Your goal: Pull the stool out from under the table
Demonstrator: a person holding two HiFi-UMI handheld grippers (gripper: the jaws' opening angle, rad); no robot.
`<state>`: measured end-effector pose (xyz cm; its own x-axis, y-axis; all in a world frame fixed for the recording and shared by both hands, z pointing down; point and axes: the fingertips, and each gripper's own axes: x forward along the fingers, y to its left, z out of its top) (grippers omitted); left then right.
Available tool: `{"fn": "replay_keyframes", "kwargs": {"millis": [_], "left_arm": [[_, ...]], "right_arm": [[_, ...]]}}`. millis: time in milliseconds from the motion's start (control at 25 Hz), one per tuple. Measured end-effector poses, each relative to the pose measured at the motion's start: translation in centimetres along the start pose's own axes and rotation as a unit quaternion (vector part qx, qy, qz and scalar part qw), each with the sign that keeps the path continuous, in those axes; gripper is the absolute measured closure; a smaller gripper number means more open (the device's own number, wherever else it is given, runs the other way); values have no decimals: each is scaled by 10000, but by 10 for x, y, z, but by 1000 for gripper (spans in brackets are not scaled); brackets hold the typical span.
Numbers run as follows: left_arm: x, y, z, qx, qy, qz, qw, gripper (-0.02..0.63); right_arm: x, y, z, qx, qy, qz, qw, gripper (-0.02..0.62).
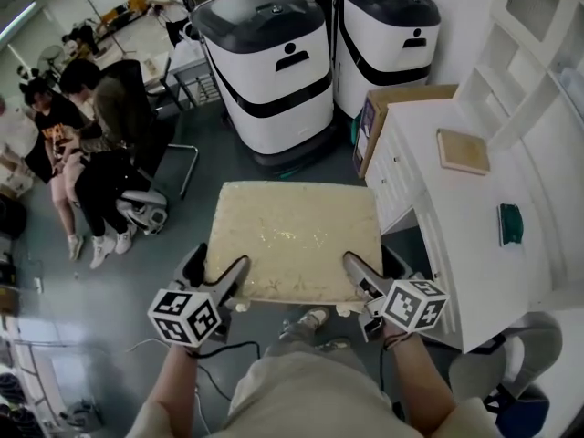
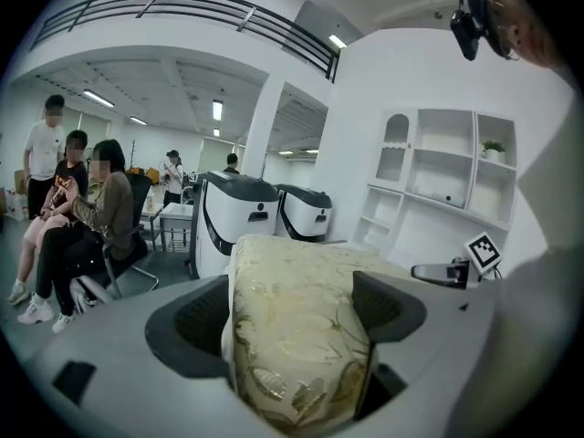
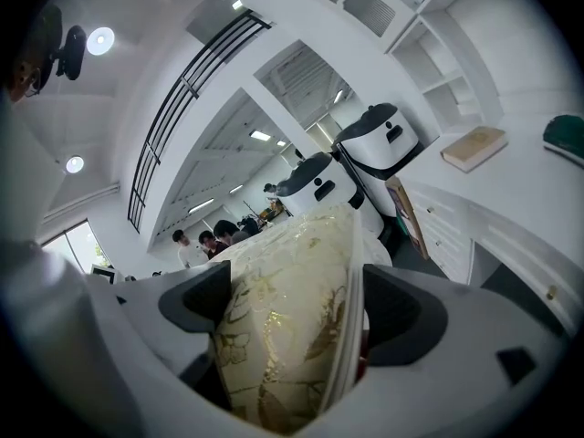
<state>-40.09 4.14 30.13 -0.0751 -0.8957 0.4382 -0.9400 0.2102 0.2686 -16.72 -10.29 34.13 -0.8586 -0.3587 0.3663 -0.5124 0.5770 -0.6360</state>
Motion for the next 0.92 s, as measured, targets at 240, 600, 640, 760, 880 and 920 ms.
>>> {"fn": "replay_keyframes", "kwargs": {"millis": [240,600,640,760,880,920], "left_arm": [[-15,14,-5,-32,81,197,9998,164],[-10,8,-7,-111,120,27,9999,164],[-8,6,-7,-106,130,-9,9999,164],[-1,-1,-6,-65,172,-83,9998,164],[6,-8,-4,-12,186,-120,9998,164],[8,-11,-3,5,190,-132,9997,164]], "right_arm": [[11,10,-13,35,151,98,9998,137],[3,8,-6,-100,72,0,9999,137],[1,7,-5,-94,56,-30,9999,137],[-6,0,-3,-53,1,-103,9999,137],[-10,-7,1,-13,-44,-144,9999,137],[-12,-9,3,-2,-57,-157,9999,137]]}}
